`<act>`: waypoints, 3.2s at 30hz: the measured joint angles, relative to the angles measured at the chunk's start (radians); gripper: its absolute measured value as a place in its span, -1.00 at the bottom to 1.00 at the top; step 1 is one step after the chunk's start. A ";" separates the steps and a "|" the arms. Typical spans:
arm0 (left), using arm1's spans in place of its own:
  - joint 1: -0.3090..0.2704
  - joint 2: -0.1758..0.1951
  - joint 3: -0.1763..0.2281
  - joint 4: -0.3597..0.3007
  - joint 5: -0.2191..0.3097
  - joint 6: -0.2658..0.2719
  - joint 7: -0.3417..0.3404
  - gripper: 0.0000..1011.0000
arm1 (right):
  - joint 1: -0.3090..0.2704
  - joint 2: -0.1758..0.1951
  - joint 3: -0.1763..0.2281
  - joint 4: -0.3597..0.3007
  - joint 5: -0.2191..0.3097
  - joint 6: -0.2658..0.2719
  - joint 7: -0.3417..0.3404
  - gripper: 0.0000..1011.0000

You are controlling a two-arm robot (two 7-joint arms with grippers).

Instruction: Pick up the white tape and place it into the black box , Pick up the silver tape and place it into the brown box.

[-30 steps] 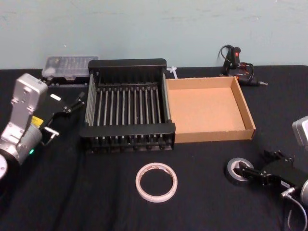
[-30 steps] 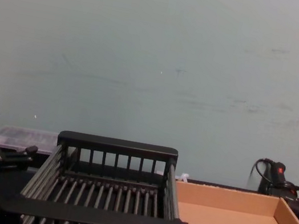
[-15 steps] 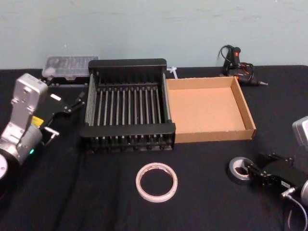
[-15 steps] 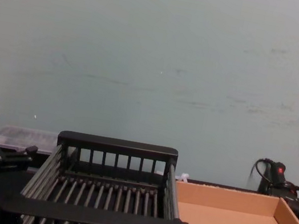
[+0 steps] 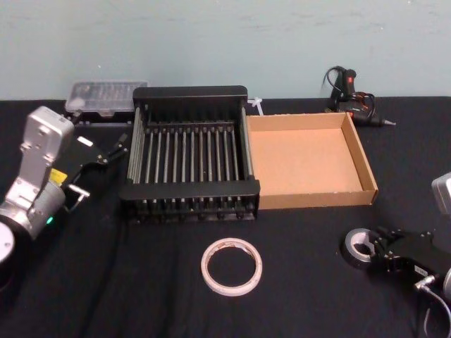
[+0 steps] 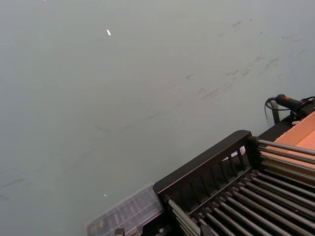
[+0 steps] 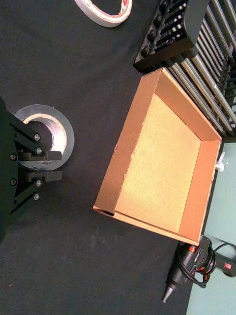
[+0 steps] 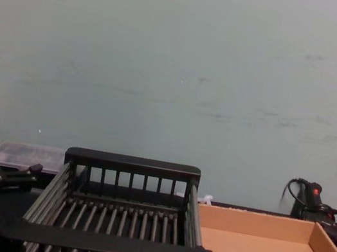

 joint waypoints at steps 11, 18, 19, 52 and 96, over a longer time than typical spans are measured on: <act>0.000 0.000 0.000 0.000 0.000 0.000 0.000 0.98 | 0.000 0.000 0.000 0.000 0.000 0.000 0.000 -0.75; 0.000 0.000 0.000 0.000 0.000 0.000 0.000 0.98 | -0.008 -0.010 0.013 -0.001 -0.002 -0.014 0.009 -0.75; 0.000 0.000 0.000 0.000 0.000 0.000 0.000 0.98 | -0.011 -0.012 0.017 -0.002 -0.003 -0.020 0.012 -0.76; 0.000 0.000 0.000 0.000 0.000 0.000 0.000 0.98 | -0.048 -0.098 0.109 -0.020 0.008 -0.223 0.113 -0.75; 0.000 0.000 0.000 0.000 0.000 0.000 0.000 0.98 | 0.403 -0.279 -0.021 0.391 -0.135 -0.265 0.103 -0.75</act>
